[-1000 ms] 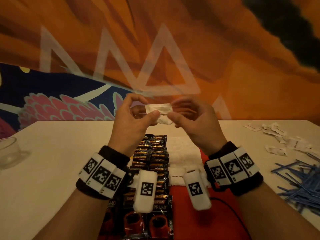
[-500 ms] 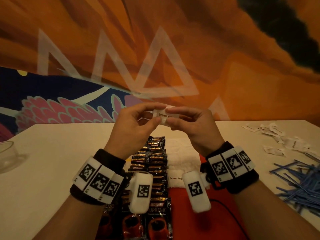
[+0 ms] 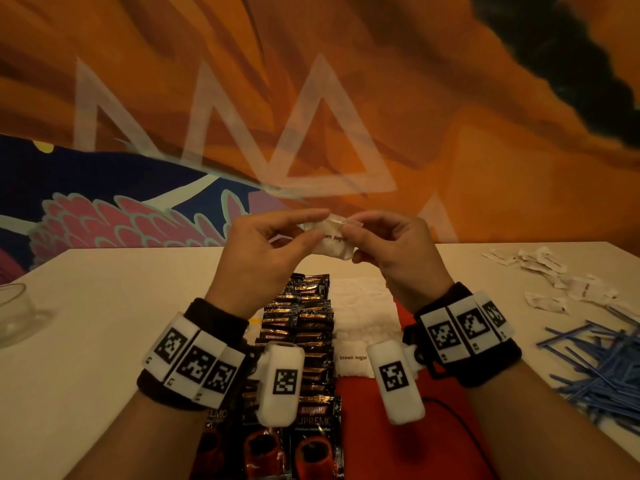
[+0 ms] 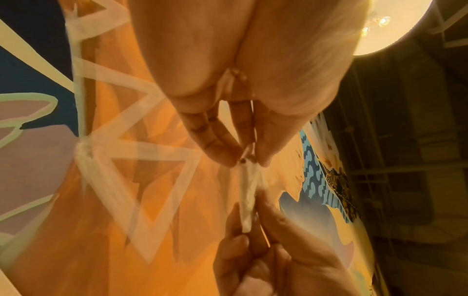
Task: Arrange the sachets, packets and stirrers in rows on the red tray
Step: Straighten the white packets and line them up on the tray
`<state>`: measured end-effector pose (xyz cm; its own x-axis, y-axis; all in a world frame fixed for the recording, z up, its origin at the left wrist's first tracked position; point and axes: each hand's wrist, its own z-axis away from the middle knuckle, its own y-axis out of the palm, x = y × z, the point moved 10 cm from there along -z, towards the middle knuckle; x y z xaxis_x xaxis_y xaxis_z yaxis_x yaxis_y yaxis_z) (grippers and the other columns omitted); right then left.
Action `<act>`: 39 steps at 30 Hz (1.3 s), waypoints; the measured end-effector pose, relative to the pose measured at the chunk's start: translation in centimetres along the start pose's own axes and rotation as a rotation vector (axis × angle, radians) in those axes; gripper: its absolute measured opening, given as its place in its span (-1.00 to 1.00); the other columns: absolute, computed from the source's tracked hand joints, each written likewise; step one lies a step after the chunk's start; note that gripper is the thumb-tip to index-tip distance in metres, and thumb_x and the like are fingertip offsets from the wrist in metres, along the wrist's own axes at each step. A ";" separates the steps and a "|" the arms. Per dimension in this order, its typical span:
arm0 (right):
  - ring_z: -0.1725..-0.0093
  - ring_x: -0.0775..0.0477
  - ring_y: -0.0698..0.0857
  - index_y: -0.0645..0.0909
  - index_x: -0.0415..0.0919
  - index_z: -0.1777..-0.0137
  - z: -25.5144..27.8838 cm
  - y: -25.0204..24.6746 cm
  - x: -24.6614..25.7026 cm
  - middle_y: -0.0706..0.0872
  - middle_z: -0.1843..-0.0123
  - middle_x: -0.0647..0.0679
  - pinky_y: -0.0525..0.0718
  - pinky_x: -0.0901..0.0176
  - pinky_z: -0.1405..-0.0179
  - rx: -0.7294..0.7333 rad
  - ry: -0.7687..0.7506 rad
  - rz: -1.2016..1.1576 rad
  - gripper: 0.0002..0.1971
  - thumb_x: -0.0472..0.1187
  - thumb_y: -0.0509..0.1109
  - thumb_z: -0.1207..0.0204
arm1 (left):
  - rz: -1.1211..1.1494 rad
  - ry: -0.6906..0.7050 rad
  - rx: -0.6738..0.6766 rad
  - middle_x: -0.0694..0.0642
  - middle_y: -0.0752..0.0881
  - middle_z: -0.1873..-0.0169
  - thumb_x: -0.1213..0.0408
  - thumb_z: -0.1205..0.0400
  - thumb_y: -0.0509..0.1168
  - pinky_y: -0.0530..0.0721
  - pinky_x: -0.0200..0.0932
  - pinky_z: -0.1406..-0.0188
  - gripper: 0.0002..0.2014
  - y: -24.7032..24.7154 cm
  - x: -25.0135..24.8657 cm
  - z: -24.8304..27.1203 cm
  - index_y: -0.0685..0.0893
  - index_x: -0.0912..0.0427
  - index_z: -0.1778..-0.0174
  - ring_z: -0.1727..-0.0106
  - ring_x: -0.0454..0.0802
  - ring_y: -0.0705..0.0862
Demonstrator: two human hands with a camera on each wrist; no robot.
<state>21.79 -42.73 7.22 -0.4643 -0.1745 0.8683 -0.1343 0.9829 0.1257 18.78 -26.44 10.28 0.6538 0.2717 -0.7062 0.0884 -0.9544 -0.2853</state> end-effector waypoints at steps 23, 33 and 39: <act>0.34 -0.02 0.61 0.76 -0.42 0.11 0.2 0.4 -0.8 0.71 0.27 -0.36 0.59 0.16 0.43 0.157 0.090 0.402 -0.78 -0.24 0.61 -0.41 | 0.132 -0.212 -0.100 0.08 0.82 0.32 0.25 -0.59 0.46 0.72 -0.24 0.38 -0.96 -0.6 2.6 0.2 0.76 0.10 0.09 0.29 -0.03 0.80; 0.31 0.11 0.81 0.69 -0.48 0.11 5.2 -1.8 -8.0 0.81 0.33 -0.08 0.66 0.23 0.37 0.450 0.581 0.868 -0.71 -0.20 0.59 -0.48 | 0.229 -0.246 -0.134 0.05 0.77 0.27 0.26 -0.68 0.39 0.70 -0.19 0.36 -0.97 -1.9 1.9 -0.1 0.73 0.10 0.04 0.31 -0.03 0.73; 0.43 0.17 0.74 0.71 -0.27 0.17 7.6 -2.6 -9.4 0.81 0.32 -0.06 0.62 0.32 0.45 0.468 0.758 0.953 -0.87 -0.23 0.57 -0.50 | 0.236 -0.244 -0.121 0.04 0.76 0.25 0.25 -0.69 0.37 0.70 -0.22 0.34 -0.93 -2.3 1.4 -0.1 0.73 0.12 0.00 0.31 -0.08 0.71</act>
<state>19.89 -44.04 -4.93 0.0400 0.8026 0.5952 -0.3900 0.5610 -0.7302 19.57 -23.92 10.00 0.4698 0.0502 -0.8813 0.0547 -0.9981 -0.0277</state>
